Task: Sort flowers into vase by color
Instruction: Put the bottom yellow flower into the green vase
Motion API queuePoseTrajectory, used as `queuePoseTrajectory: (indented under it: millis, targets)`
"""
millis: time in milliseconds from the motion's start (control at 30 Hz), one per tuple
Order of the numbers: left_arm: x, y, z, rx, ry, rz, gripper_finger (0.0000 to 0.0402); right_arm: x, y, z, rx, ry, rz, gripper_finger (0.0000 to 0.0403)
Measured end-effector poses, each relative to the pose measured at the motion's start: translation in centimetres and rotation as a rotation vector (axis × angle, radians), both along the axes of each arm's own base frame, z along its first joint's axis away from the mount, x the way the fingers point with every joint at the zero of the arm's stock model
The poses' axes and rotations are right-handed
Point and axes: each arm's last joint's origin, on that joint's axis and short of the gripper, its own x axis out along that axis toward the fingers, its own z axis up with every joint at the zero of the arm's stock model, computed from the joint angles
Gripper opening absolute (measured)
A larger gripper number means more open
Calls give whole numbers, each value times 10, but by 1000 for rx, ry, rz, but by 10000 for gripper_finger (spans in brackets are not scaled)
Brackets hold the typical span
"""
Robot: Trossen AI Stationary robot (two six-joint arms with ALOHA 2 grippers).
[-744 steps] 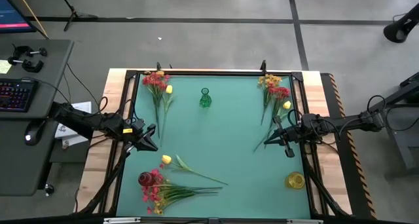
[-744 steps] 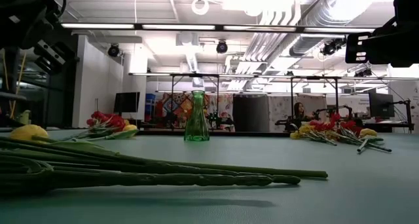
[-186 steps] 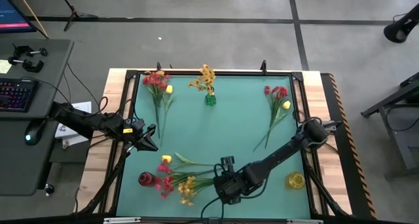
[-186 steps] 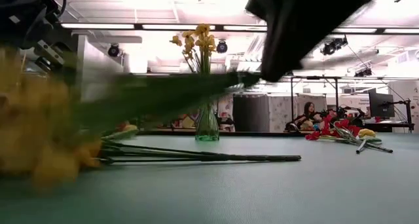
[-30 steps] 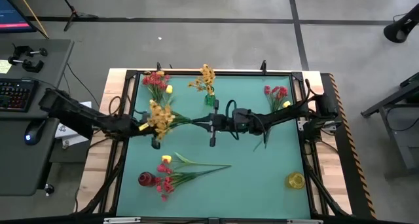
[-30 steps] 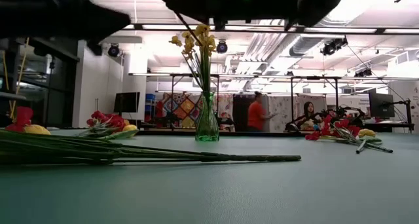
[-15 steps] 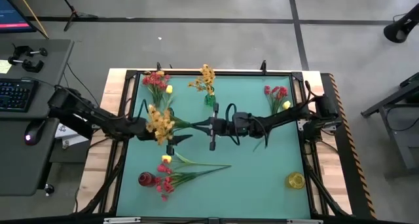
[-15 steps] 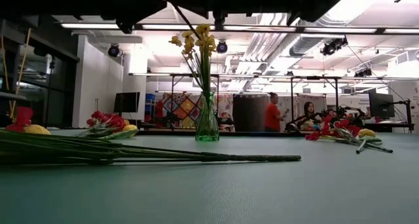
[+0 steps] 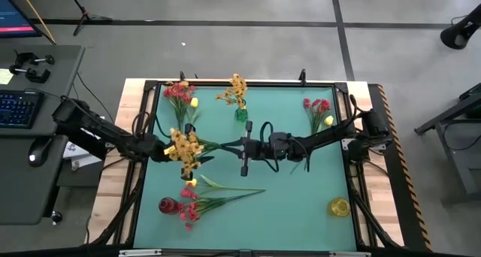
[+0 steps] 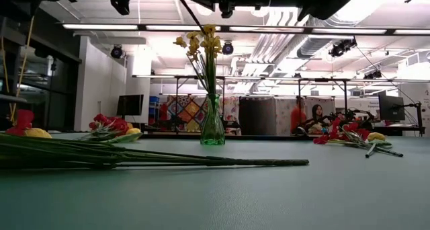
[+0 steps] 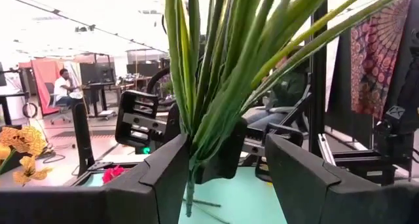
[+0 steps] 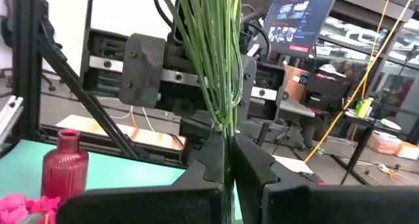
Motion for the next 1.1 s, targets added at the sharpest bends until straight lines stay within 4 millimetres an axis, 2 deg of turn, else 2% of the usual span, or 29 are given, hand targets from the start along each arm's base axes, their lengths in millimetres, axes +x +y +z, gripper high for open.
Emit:
queuePoseTrajectory:
  millis: [433,600,800,933,1100]
  targets:
    - [16,-4,1,21,-12,9,188,0,2,1,45,-14,109,0]
    - [24,-7,8,48,-26,17,188,0,2,1,45,-13,112,0]
    - [26,-9,6,83,-16,5,184,0,2,0,44,-6,112,0]
    - [26,-9,6,85,-16,8,141,0,3,0,41,-5,111,0]
    - [26,-7,6,92,-12,56,32,0,3,0,41,-2,109,0]
